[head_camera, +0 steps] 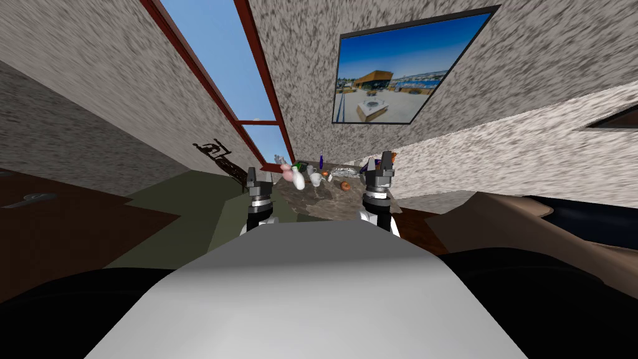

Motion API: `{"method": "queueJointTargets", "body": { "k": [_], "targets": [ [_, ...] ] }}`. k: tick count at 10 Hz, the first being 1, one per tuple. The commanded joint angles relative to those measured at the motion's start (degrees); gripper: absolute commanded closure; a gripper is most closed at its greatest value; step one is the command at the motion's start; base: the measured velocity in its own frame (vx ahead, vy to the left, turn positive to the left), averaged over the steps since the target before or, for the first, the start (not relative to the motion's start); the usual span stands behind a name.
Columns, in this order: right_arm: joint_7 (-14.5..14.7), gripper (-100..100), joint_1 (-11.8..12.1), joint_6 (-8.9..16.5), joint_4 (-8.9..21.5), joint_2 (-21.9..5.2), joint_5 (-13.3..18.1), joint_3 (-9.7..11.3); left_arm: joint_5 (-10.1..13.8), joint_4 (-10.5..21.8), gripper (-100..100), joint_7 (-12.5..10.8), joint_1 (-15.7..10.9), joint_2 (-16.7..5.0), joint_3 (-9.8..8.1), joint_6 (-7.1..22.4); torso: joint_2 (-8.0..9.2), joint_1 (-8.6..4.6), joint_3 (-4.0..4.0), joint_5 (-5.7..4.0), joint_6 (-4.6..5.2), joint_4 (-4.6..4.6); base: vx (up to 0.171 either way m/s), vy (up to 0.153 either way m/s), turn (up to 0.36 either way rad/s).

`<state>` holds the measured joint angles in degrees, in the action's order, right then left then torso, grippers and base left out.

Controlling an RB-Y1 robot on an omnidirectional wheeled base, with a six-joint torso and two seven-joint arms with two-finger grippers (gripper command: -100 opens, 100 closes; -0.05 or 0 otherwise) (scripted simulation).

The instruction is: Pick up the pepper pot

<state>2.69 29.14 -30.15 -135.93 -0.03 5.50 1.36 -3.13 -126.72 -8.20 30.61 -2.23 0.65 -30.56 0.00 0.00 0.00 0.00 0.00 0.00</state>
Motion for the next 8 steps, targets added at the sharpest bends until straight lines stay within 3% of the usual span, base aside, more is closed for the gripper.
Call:
{"method": "queueJointTargets", "body": {
  "k": [1,4,8],
  "targets": [
    [-0.6,-100,-0.2,0.5,0.5,-1.9,-0.5,-0.5,0.0,0.0,0,0.0,0.0,0.0,0.00,0.0,0.00,0.00,0.00,0.00,0.00,0.00,-0.010,0.016,0.010],
    [-3.2,-100,-1.2,2.5,2.2,-5.9,-2.7,-2.3,0.0,0.0,0,0.0,0.0,0.0,0.01,0.0,0.11,0.18,0.06,0.04,0.00,0.02,-0.034,0.053,0.015],
    [-9.3,-100,-3.6,7.2,6.2,-10.1,-7.8,-6.4,0.0,0.0,0,0.0,0.0,0.0,0.01,0.0,0.16,0.31,0.09,0.07,-0.01,0.03,-0.052,0.094,0.029]
  ]
}}
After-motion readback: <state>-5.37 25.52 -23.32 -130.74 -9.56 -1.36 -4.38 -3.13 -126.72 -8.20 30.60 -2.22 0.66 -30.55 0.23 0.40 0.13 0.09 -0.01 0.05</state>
